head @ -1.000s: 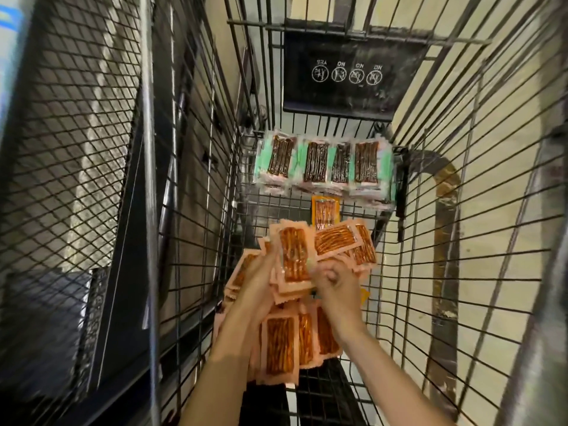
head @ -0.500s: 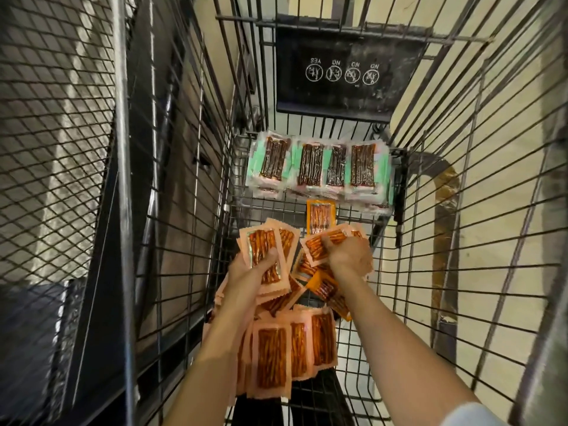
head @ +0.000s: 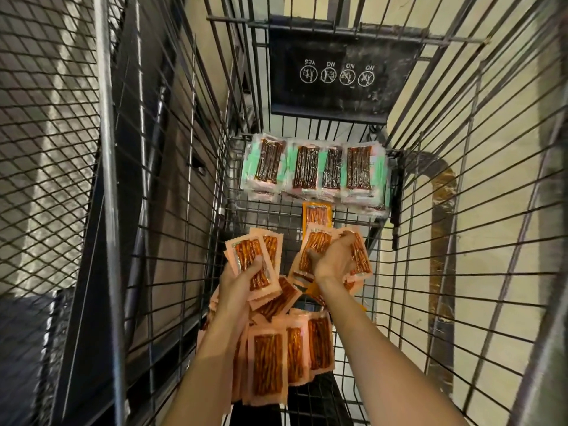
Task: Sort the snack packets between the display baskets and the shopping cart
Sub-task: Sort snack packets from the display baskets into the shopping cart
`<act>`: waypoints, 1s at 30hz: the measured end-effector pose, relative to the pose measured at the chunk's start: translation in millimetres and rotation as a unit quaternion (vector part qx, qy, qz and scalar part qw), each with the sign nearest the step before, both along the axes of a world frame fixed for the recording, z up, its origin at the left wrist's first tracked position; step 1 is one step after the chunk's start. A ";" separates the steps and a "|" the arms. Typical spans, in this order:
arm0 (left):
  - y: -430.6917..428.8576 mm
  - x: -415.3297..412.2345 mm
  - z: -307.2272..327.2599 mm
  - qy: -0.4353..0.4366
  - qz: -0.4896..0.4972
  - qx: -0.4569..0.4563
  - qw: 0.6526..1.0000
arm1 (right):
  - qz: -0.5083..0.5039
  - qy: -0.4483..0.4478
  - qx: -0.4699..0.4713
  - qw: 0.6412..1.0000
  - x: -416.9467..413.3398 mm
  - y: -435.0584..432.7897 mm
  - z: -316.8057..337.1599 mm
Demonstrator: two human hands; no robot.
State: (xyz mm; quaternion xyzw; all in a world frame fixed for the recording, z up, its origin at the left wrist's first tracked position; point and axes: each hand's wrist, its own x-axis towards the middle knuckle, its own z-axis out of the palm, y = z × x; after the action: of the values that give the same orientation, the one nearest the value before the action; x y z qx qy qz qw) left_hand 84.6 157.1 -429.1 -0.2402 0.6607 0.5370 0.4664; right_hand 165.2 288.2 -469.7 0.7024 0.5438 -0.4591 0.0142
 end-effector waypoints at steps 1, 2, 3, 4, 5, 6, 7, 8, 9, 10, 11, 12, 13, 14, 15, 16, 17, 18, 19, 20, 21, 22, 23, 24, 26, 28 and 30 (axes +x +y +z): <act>-0.3 -0.9 -0.5 -0.004 0.003 0.010 1.000 | -0.014 0.022 -0.008 1.000 0.0 2.3 3.1; -0.9 -2.3 0.0 -0.003 -0.001 0.014 1.000 | -0.015 0.061 -0.013 0.998 0.1 6.2 5.3; -2.0 -3.2 -1.5 0.004 -0.007 0.012 1.000 | -0.010 0.092 -0.022 0.995 3.1 8.9 8.2; -1.9 -4.5 -2.7 0.008 -0.020 -0.003 1.000 | -0.002 0.130 -0.043 0.991 9.6 10.1 11.0; -1.4 -4.3 -3.8 0.010 -0.040 -0.013 0.999 | -0.006 0.179 -0.084 0.980 14.3 10.0 17.1; -0.2 -3.8 -3.6 0.009 -0.058 -0.011 0.998 | 0.002 0.229 -0.129 0.965 18.2 7.8 21.9; 0.2 -3.2 -3.6 0.004 -0.071 0.006 0.997 | 0.035 0.258 -0.159 0.952 20.7 2.3 25.1; 1.3 -1.7 -0.9 0.001 -0.083 0.023 0.996 | 0.086 0.259 -0.162 0.948 21.8 -5.4 29.4; 1.3 -0.3 0.7 0.002 -0.096 0.035 0.995 | 0.129 0.250 -0.145 0.949 22.1 -13.1 32.7; 2.1 0.4 2.8 0.009 -0.111 0.036 0.993 | 0.151 0.243 -0.121 0.951 22.6 -19.0 34.3; 1.6 0.5 3.2 0.019 -0.124 0.026 0.992 | 0.150 0.248 -0.103 0.952 22.6 -23.2 35.1; 0.7 0.3 2.9 0.026 -0.131 0.016 0.991 | 0.143 0.259 -0.098 0.950 22.4 -26.0 38.4; -0.2 -0.4 1.6 0.030 -0.132 0.011 0.991 | 0.136 0.265 -0.101 0.949 22.8 -27.9 39.5; -0.4 -0.8 0.9 0.027 -0.132 0.015 0.991 | 0.123 0.267 -0.109 0.950 23.1 -28.7 41.5; -0.4 -0.9 0.2 0.022 -0.130 0.020 0.991 | 0.098 0.275 -0.127 0.948 23.2 -28.7 42.2; 0.5 -0.7 -0.8 0.019 -0.128 0.028 0.991 | 0.060 0.291 -0.156 0.942 22.9 -28.1 43.9; 1.5 -0.3 -1.4 0.021 -0.126 0.036 0.991 | 0.016 0.309 -0.186 0.932 22.9 -27.1 46.2; 3.3 0.1 -1.9 0.025 -0.126 0.048 0.991 | -0.008 0.325 -0.205 0.923 22.5 -25.7 48.6; 5.1 0.8 -2.4 0.026 -0.132 0.060 0.989 | -0.012 0.331 -0.206 0.921 22.0 -24.4 50.0; 7.0 2.2 -2.1 0.019 -0.139 0.075 0.987 | 0.013 0.316 -0.192 0.929 21.0 -23.5 51.8; 9.0 4.5 -1.2 0.006 -0.151 0.087 0.985 | 0.066 0.288 -0.161 0.942 19.9 -23.6 52.4; 11.1 7.0 -0.5 -0.003 -0.166 0.089 0.982 | 0.131 0.256 -0.121 0.950 18.2 -24.6 52.8; 13.2 9.2 -0.5 -0.003 -0.176 0.080 0.981 | 0.177 0.238 -0.093 0.950 17.6 -25.5 51.9; 14.7 11.1 -1.1 0.002 -0.174 0.066 0.982 | 0.188 0.225 -0.079 0.953 19.0 -22.1 50.2; 12.7 10.1 -3.5 -0.010 -0.141 0.042 0.989 | 0.136 0.207 -0.047 0.968 27.2 -4.8 43.9; 7.4 2.3 -2.4 -0.024 -0.115 0.033 0.992 | 0.095 0.106 0.067 0.988 44.2 21.7 27.9; -0.4 -6.7 0.4 -0.028 -0.094 0.031 0.995 | 0.096 -0.050 0.133 0.985 59.7 40.3 8.0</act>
State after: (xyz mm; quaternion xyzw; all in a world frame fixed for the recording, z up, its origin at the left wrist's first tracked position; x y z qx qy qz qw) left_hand 77.9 156.7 -428.8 -0.1773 0.6498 0.5040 0.5407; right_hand 224.9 328.6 -461.7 0.6645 0.6635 -0.3438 -0.0082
